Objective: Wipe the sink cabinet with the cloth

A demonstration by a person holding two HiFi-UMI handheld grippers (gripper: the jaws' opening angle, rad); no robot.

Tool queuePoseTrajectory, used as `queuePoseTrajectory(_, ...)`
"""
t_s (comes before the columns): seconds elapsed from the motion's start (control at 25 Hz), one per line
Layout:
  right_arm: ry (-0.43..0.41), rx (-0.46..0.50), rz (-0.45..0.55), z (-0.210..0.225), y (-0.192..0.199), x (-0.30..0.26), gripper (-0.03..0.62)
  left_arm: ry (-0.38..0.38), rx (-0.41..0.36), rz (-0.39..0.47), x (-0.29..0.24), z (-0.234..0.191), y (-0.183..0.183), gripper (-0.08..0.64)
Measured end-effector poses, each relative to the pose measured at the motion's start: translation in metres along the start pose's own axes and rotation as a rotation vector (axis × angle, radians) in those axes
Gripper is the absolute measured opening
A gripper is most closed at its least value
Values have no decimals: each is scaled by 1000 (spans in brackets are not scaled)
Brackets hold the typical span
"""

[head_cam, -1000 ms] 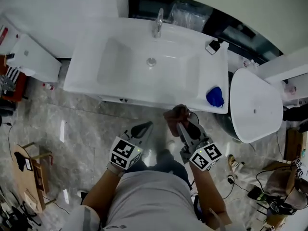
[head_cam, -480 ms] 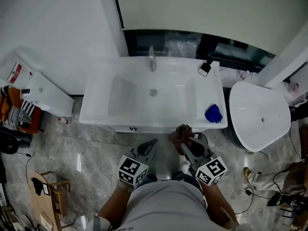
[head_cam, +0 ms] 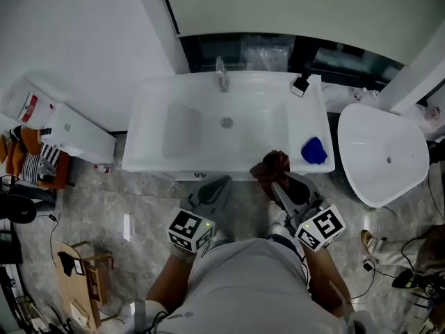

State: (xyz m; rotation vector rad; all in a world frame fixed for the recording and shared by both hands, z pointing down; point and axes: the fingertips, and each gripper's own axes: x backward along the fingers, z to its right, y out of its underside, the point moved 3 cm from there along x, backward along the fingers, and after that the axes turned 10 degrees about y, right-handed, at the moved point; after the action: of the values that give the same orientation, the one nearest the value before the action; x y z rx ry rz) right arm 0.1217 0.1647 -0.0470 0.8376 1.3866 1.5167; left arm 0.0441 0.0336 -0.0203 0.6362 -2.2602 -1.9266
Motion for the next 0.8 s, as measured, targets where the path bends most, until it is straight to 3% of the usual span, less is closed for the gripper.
queuePoseTrajectory(0.28,-3,44,30,3,-15,0,75,-12,-3,21,0,-3,-13,12)
queuePoseTrajectory(0.8,31,14,23,8,-12,-2,74,-13,-8,29,4,-7,-19,12)
